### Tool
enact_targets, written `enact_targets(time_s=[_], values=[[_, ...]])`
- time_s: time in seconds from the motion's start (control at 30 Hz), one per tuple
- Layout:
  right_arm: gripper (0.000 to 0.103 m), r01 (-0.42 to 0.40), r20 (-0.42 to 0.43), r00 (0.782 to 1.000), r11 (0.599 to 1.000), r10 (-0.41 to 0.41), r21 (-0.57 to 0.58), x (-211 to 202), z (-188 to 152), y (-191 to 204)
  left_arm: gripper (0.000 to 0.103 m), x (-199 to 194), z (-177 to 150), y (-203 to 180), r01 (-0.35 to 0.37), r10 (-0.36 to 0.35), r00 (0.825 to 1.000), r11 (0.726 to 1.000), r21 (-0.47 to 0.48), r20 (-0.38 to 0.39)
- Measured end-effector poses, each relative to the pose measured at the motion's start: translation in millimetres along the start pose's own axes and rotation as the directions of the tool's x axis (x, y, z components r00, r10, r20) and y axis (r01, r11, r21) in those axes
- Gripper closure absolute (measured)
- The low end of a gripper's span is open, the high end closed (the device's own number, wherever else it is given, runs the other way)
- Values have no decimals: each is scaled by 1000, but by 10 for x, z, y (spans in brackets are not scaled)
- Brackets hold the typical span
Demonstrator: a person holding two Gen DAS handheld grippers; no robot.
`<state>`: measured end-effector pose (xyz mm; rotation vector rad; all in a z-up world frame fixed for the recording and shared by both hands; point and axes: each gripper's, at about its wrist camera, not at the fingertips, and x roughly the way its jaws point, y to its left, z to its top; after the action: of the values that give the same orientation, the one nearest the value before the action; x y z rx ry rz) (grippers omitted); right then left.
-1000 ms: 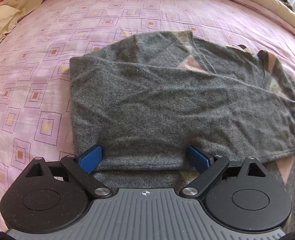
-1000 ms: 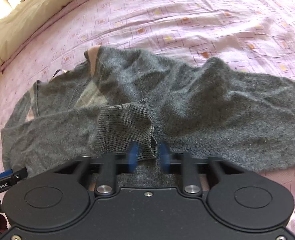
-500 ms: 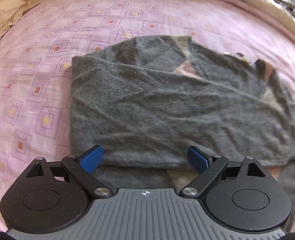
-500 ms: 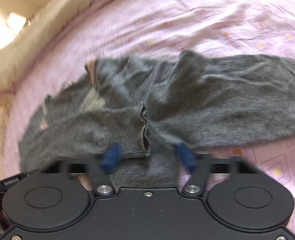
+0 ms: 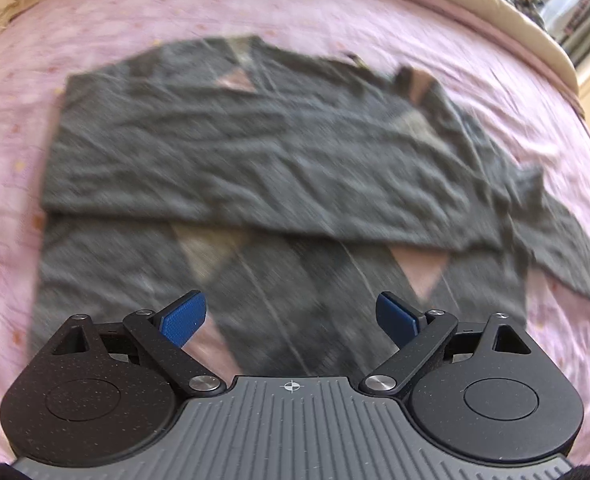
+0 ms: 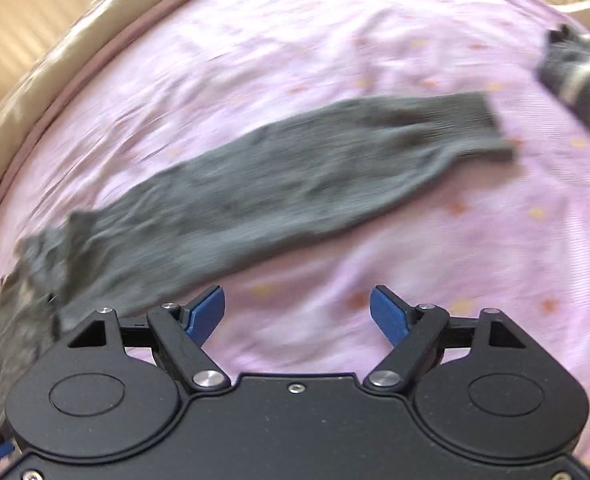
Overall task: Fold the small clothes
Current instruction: 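Grasp the other sleeve cuff with the right tool, then carry the sleeve across the body and release it with the right tool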
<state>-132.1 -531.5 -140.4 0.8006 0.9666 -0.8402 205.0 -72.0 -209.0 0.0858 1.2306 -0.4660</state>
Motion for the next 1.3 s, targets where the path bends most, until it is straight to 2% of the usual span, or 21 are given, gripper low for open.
enact_targets(time_s=[0.13,0.3,0.4,0.57,0.7,0.73,0.8,0.87,0.93,1.03,1.17,1.3], values=[[19,42,42,998,997,-45,62,-39,194,-456,11,111,-156,-180,0,2,999,999,46,-46],[19,27,81,996,988,-40,150,4,433,-817,8,221,-283,-334,-59,68,996,987,148,-57],[18,-18,85,996,979,0,204,74,542,-973,1,276,-301,-396,-66,80,994,980,186,-69],[12,-99,109,991,960,72,262,208,659,-1065,1,322,-281,-430,-93,109,991,979,184,-80],[11,-138,132,986,951,105,278,293,764,-1064,0,335,-289,-426,-98,113,991,978,182,-75],[14,-143,138,985,950,107,279,303,789,-1061,0,338,-292,-424,-99,114,991,978,183,-73],[38,-127,137,986,957,94,260,308,825,-1029,0,345,-311,-452,-103,117,991,978,182,-68],[91,-99,108,991,967,75,233,332,853,-992,0,342,-351,-452,-109,122,991,978,178,-60],[89,-71,96,994,977,53,199,311,853,-923,0,348,-382,-467,-118,130,990,976,182,-56],[89,-57,132,990,992,42,115,141,864,-747,0,359,-344,-452,-119,136,987,975,186,-80],[89,-105,195,976,994,100,17,-183,882,-407,0,403,-265,-453,-109,133,985,974,196,-113],[89,-167,235,955,983,182,-83,-548,862,114,2,359,-199,-389,-63,90,987,978,200,-129]])
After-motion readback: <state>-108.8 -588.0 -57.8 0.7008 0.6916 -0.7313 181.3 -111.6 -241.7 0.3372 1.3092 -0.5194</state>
